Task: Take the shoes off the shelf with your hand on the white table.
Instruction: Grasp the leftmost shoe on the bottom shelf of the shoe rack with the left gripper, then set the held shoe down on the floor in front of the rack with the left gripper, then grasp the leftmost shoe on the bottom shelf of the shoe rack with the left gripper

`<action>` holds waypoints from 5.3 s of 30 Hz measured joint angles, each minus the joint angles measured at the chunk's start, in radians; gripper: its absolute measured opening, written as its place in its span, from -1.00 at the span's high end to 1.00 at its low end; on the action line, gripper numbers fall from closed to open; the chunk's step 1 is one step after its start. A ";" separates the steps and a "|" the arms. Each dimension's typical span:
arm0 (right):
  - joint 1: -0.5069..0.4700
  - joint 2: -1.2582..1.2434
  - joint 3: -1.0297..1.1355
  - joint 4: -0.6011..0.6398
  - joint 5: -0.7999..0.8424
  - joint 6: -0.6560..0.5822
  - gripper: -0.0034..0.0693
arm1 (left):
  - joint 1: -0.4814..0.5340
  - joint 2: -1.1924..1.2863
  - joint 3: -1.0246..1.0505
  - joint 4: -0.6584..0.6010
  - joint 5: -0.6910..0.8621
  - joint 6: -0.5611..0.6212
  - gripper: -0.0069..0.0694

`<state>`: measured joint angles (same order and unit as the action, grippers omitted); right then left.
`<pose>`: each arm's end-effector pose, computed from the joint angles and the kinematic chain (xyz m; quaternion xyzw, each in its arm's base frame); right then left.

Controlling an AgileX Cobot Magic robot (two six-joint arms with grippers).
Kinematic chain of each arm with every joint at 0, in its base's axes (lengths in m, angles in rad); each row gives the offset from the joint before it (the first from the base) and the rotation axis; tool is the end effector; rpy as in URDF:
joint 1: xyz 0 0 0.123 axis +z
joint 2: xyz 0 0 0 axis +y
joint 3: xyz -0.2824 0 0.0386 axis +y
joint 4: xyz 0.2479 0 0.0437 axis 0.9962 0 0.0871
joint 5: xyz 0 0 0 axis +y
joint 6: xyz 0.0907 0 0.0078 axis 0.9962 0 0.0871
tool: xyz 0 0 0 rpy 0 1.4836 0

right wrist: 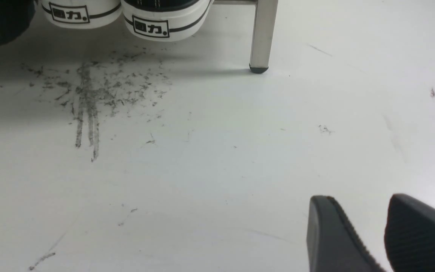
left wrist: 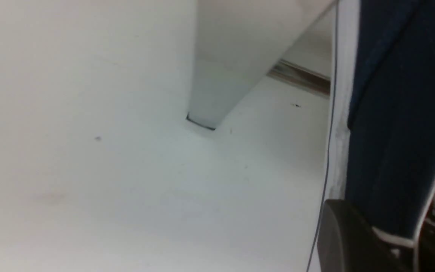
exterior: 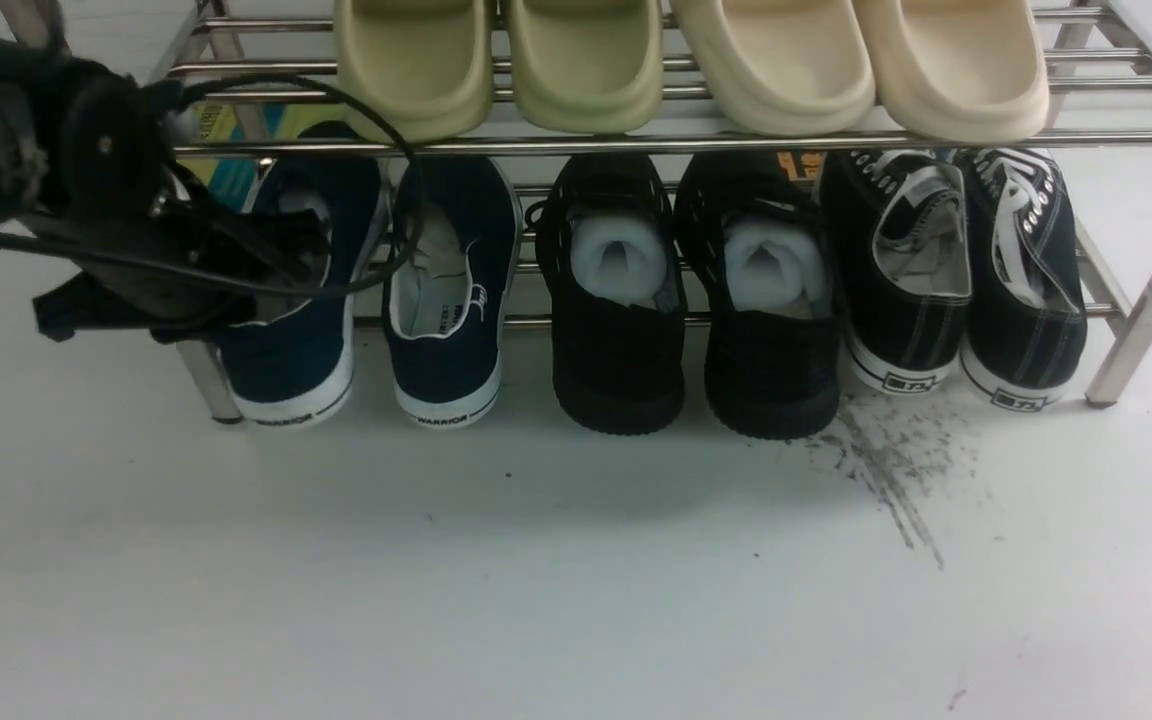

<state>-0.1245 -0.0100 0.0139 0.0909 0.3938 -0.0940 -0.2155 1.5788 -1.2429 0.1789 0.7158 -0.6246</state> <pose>0.0519 -0.0033 0.1737 0.0359 0.8067 -0.0256 0.5894 0.3357 -0.0626 0.2907 -0.1472 0.9403 -0.0518 0.3025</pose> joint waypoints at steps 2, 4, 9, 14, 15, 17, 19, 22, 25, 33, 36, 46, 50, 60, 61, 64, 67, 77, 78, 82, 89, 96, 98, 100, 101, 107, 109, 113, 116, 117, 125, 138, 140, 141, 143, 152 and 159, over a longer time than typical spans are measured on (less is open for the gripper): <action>0.000 0.000 0.000 0.000 0.000 0.000 0.25 | 0.000 -0.080 0.000 0.000 0.087 0.026 0.71; 0.000 0.000 0.000 0.000 0.000 0.000 0.25 | 0.000 -0.107 0.000 0.000 0.136 0.037 0.71; 0.000 0.000 0.000 0.000 0.000 0.000 0.25 | 0.000 -0.234 0.000 -0.003 0.348 0.079 0.71; 0.000 0.000 0.000 0.000 0.000 -0.001 0.25 | 0.000 -0.284 0.037 -0.026 0.494 0.119 0.71; 0.000 0.000 0.000 0.000 0.000 -0.001 0.25 | 0.000 -0.287 0.052 -0.033 0.511 0.123 0.71; 0.000 0.000 0.000 0.000 0.000 -0.001 0.25 | 0.000 -0.295 0.100 -0.056 0.519 0.128 0.71; 0.000 0.000 0.000 0.000 0.000 -0.001 0.25 | 0.000 -0.309 0.149 -0.080 0.512 0.128 0.71; 0.000 0.000 0.000 0.000 0.000 -0.001 0.25 | 0.000 -0.338 0.213 -0.105 0.501 0.122 0.71; 0.000 0.000 0.000 0.000 0.000 -0.001 0.25 | 0.000 -0.362 0.259 -0.116 0.486 0.111 0.71; 0.000 0.000 0.000 0.000 0.000 -0.001 0.25 | -0.075 -0.402 0.373 -0.159 0.451 0.100 0.70; 0.000 0.000 0.000 0.000 0.000 -0.001 0.25 | -0.189 -0.402 0.381 -0.145 0.408 0.046 0.70; 0.000 0.000 0.000 0.000 0.000 -0.001 0.25 | -0.583 -0.359 0.383 0.007 0.272 -0.335 0.69; 0.000 0.000 0.000 0.000 0.000 -0.001 0.25 | -0.723 -0.280 0.383 0.108 0.227 -0.520 0.68; 0.000 0.000 0.000 0.000 0.000 -0.001 0.25 | -0.805 -0.140 0.383 0.206 0.072 -0.761 0.66; 0.000 0.000 0.000 0.000 0.000 -0.001 0.25 | -0.805 -0.127 0.383 0.210 0.044 -0.790 0.66; 0.000 0.000 0.000 0.000 0.000 -0.001 0.25 | -0.806 -0.090 0.383 0.212 -0.006 -0.844 0.65; 0.000 0.000 0.000 0.000 0.000 -0.001 0.25 | -0.807 -0.060 0.383 0.211 -0.031 -0.868 0.65; 0.000 0.000 0.000 0.000 0.000 -0.001 0.25 | -0.809 -0.019 0.382 0.198 -0.074 -0.883 0.46; 0.000 0.000 0.000 0.000 0.000 -0.001 0.25 | -0.809 -0.019 0.381 0.201 -0.077 -0.883 0.43; 0.000 0.000 0.000 0.000 0.000 -0.001 0.25 | -0.809 -0.019 0.380 0.213 -0.080 -0.876 0.15; 0.000 0.000 0.000 0.000 0.000 -0.001 0.25 | -0.809 -0.020 0.326 0.241 -0.025 -0.829 -0.21; 0.000 0.000 0.000 0.000 0.000 -0.001 0.25 | -0.809 -0.090 0.155 0.297 0.265 -0.715 -0.23; 0.000 0.000 0.000 0.000 0.000 -0.001 0.25 | -0.809 -0.115 0.108 0.346 0.357 -0.703 -0.23; 0.000 0.000 0.000 0.000 0.000 -0.001 0.25 | -0.807 -0.139 0.061 0.421 0.441 -0.701 -0.22; 0.000 0.000 0.000 0.000 0.000 -0.001 0.25 | -0.800 -0.146 0.039 0.467 0.468 -0.701 -0.21; 0.000 0.000 0.000 0.000 0.000 -0.001 0.25 | -0.665 -0.152 -0.015 0.638 0.418 -0.702 -0.16; 0.000 0.000 0.000 0.000 0.000 -0.001 0.25 | -0.609 -0.150 -0.015 0.623 0.375 -0.702 -0.16; 0.000 0.000 0.000 0.000 0.000 -0.001 0.25 | -0.440 -0.150 -0.015 0.456 0.216 -0.646 -0.16; 0.000 0.000 0.000 0.000 0.000 -0.001 0.25 | -0.377 -0.150 -0.015 0.373 0.143 -0.589 -0.17; 0.000 0.000 0.000 0.000 0.000 -0.001 0.25 | -0.369 -0.149 -0.015 0.358 0.122 -0.579 -0.19; 0.000 0.000 0.000 0.000 0.000 -0.001 0.25 | -0.358 -0.068 -0.015 0.320 0.057 -0.564 -0.50; 0.000 0.000 0.000 0.000 0.000 -0.001 0.25 | -0.358 0.087 -0.015 0.321 -0.082 -0.578 -0.58; 0.000 0.000 0.000 0.000 0.000 -0.001 0.25 | -0.358 0.099 -0.015 0.338 -0.104 -0.585 -0.58; 0.000 0.000 0.000 0.000 0.000 -0.001 0.25 | -0.358 0.103 -0.015 0.345 -0.108 -0.589 -0.58; 0.000 0.000 0.000 0.000 0.000 -0.001 0.25 | -0.358 0.120 -0.015 0.373 -0.113 -0.610 -0.58; 0.000 0.000 0.000 0.000 0.000 -0.001 0.25 | -0.358 0.201 -0.015 0.544 -0.132 -0.779 -0.54; 0.000 0.000 0.000 0.000 0.000 -0.001 0.25 | -0.358 0.230 -0.016 0.576 -0.154 -0.831 0.14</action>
<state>-0.1245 -0.0100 0.0139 0.0909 0.3938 -0.0948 -0.5740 1.8089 -1.2594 0.7546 0.5618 -1.4555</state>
